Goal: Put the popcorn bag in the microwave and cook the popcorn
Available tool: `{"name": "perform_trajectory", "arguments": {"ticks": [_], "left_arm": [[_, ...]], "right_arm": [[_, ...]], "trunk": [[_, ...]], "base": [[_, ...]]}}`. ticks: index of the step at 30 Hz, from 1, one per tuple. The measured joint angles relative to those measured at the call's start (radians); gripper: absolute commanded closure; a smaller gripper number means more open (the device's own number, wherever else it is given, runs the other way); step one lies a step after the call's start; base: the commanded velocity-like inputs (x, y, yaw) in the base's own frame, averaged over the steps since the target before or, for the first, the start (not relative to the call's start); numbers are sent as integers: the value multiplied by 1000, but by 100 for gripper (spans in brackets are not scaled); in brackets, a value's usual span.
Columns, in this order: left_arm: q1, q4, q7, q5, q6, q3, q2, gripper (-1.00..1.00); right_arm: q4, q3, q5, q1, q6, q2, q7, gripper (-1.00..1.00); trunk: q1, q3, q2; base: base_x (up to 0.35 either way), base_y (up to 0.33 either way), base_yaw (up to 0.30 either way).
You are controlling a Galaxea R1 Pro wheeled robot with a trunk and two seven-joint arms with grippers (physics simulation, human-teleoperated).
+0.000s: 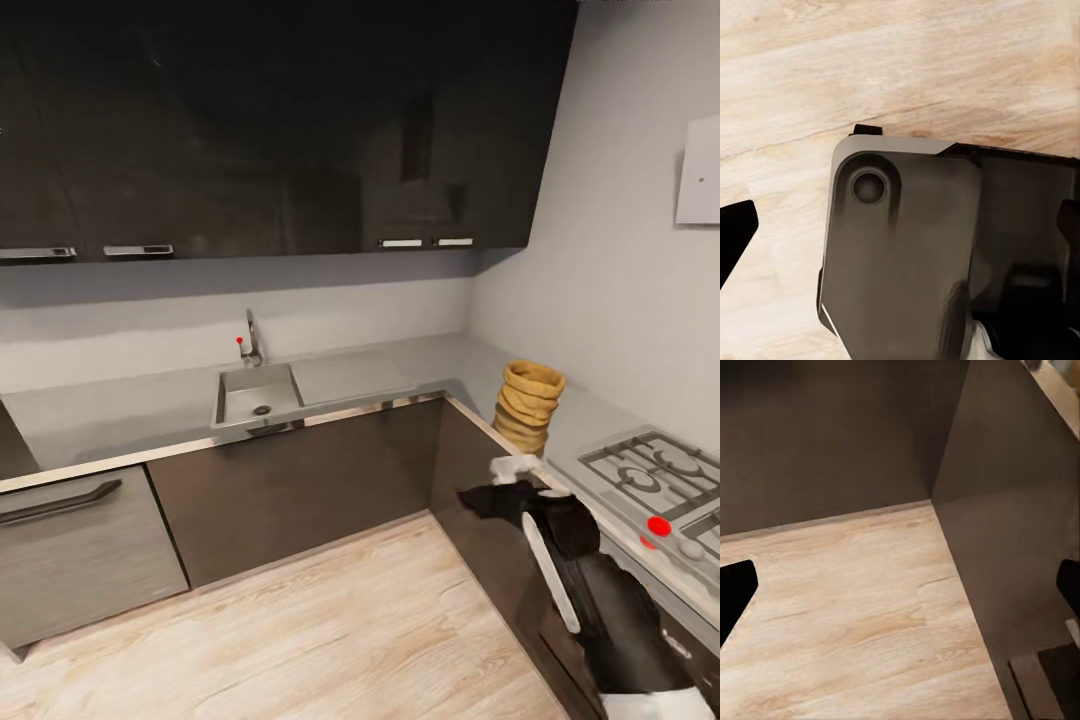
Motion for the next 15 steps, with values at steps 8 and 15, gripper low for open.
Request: {"name": "perform_trajectory", "arguments": {"ticks": [8, 15], "left_arm": [[0, 0, 0, -1, 0, -1, 0, -100], [0, -2, 0, 1, 0, 1, 0, -100]], "right_arm": [[86, 7, -2, -391, 46, 5, 3, -100], [773, 4, -3, -984, 47, 12, 0, -100]], "trunk": [[0, 0, 0], [0, 0, 0]], "base": [[0, 0, 0], [0, 0, 0]]}}
